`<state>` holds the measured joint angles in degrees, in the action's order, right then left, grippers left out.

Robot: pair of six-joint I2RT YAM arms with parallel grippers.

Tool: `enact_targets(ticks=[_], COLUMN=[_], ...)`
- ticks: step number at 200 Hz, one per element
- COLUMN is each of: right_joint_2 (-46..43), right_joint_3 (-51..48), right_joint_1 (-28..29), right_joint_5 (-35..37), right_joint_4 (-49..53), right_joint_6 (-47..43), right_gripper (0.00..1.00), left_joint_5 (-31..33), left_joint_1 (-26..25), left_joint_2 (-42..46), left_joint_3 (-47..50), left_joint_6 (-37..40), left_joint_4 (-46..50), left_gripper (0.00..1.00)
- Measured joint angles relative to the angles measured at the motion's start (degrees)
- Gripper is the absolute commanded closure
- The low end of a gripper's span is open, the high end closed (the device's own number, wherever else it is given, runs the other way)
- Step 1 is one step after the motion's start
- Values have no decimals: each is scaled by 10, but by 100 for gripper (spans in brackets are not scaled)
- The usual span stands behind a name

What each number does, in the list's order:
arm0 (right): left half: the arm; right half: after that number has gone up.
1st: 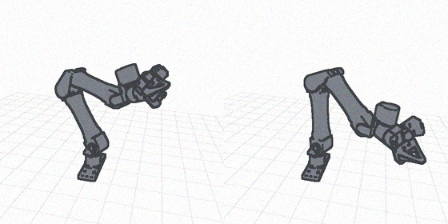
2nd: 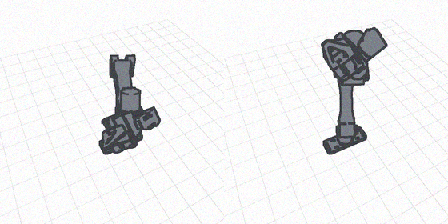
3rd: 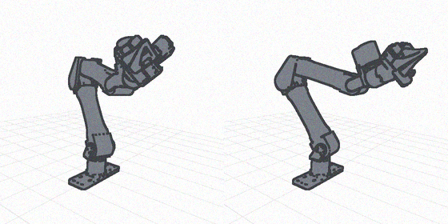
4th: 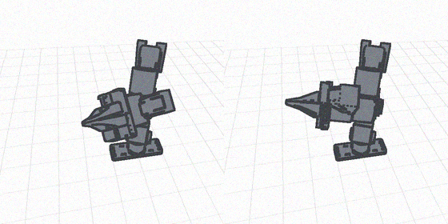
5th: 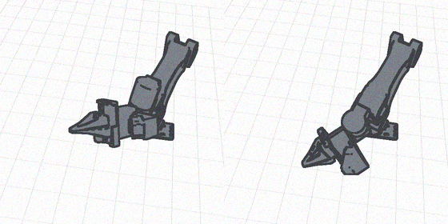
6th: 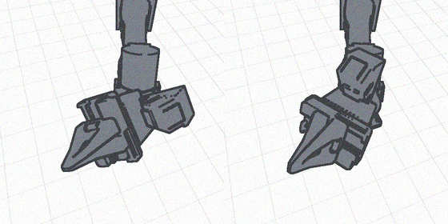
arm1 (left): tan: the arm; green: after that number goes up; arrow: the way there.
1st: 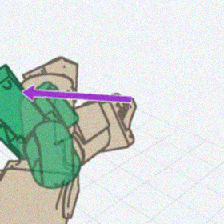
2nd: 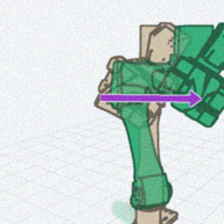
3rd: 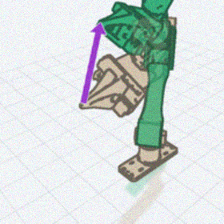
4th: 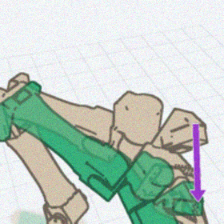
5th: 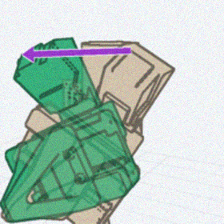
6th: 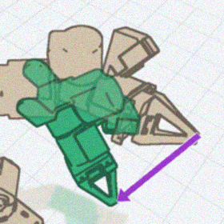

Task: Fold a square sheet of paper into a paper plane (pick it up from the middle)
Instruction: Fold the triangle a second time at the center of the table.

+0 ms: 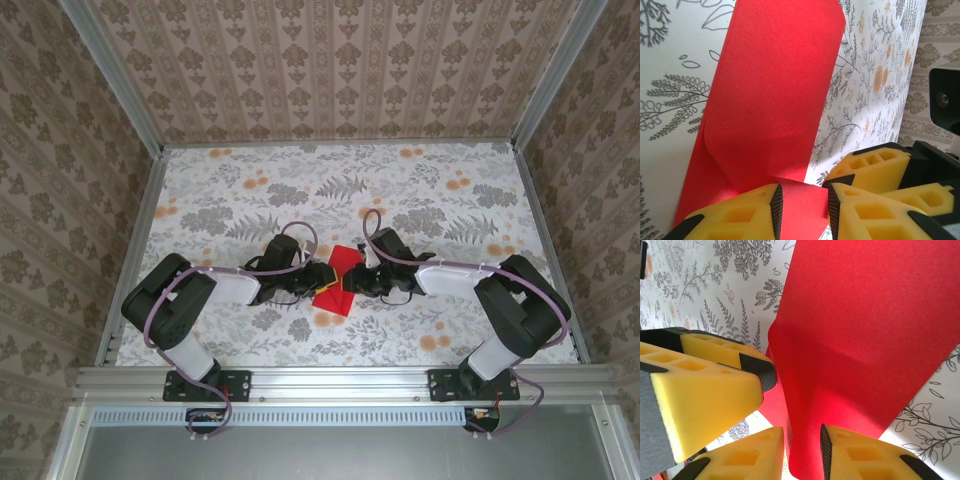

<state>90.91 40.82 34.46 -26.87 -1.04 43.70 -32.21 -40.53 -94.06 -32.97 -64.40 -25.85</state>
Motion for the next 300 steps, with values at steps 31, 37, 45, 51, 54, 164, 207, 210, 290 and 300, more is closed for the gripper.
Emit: enact_targets(ticks=[31, 37, 45, 51, 54, 164, 207, 210, 290, 300], right_joint_2=[5, 6, 7, 7, 7, 16, 24, 25, 32, 32], right_joint_3=[9, 10, 11, 12, 12, 24, 28, 28, 31, 31], right_joint_1=[0, 0, 0, 0, 0, 0, 0, 0, 0, 0], right_joint_5=[3, 6, 11, 16, 17, 87, 94, 94, 101, 101], right_joint_4=[-1, 0, 0, 2, 3, 56, 61, 61, 67, 68], right_joint_6=[-2, -3, -4, -5, -5, -31, -34, -35, -35, -35], right_gripper=[91, 92, 93, 93, 93, 94, 94, 94, 93, 93], left_joint_5=[-2, -2, -3, -4, -4, -19, -26, -26, -31, -32], left_joint_1=[0, 0, 0, 0, 0, -17, -26, -27, -30, -30], left_joint_2=[0, 0, 0, 0, 0, 0, -10, -12, -50, -50], left_joint_3=[0, 0, 0, 0, 0, -9, -24, -26, -31, -32], left_joint_6=[-1, -1, -1, -1, -1, -1, -1, -1, -1, -2], left_joint_4=[0, 0, 0, 0, 0, -4, -8, -8, -16, -16], left_gripper=[69, 69, 69, 69, 69, 70, 73, 73, 77, 77])
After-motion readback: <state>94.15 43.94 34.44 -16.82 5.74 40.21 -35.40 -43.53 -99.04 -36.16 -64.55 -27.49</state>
